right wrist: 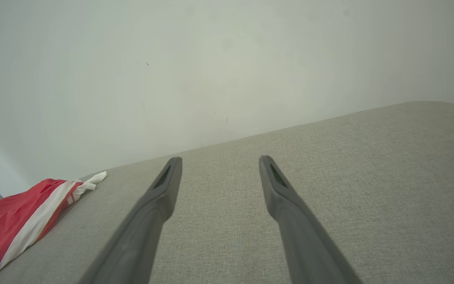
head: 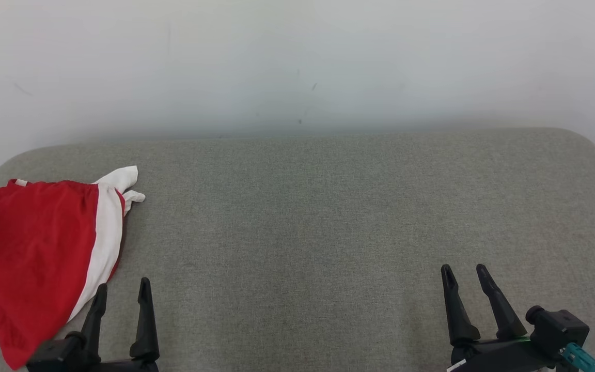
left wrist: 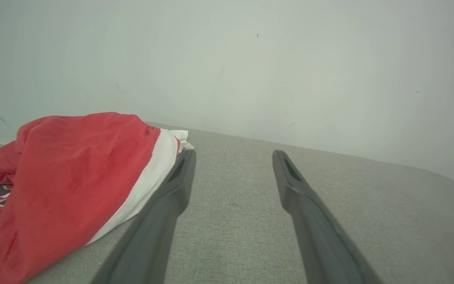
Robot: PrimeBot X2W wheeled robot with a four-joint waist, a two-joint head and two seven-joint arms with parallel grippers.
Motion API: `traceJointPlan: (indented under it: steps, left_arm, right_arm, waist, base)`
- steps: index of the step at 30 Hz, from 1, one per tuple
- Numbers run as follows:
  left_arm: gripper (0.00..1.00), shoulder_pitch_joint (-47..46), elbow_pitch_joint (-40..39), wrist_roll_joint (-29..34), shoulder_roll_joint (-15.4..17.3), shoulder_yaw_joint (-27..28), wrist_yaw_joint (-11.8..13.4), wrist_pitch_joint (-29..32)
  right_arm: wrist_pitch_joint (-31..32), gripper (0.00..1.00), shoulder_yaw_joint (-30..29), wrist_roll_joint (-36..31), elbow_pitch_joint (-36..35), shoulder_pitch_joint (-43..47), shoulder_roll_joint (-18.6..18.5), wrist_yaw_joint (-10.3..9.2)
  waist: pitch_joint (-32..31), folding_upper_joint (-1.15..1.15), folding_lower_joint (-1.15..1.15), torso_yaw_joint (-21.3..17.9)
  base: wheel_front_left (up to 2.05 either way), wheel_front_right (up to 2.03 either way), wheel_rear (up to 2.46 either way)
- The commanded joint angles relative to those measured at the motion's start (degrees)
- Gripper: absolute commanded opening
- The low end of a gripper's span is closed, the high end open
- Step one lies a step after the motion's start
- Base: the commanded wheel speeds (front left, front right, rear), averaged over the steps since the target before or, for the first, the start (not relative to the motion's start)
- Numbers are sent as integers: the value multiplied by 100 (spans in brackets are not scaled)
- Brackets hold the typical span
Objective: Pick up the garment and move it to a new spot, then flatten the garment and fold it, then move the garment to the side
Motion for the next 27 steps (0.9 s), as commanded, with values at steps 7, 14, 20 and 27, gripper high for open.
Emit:
traceJointPlan:
  steps: [7, 14, 20, 27]
  left_arm:
    - [100, 93, -115, 430, 44, -2, 31, -135]
    - [100, 112, -126, 635, 19, 55, -39, -207]
    - [100, 140, -117, 724, -38, 118, -153, -278]
    - [100, 191, 9, 826, -110, 191, -344, -347]
  right_arm:
    - [-132, 100, 26, -432, -64, 65, -47, -9]
    - [-200, 100, -15, -652, -52, 84, -28, -10]
    - [-272, 100, 5, -813, 33, 128, -9, -11]
    - [-343, 100, 46, -865, 187, 145, 8, -11]
  waist:
    - [-15, 0, 0, 11]
    - [-23, 0, 0, 29]
    - [-32, 0, 0, 51]
    - [-62, 0, 0, 89]
  base:
    - [0, 0, 0]
    - [0, 0, 0]
    - [0, 0, 0]
    - [0, 0, 0]
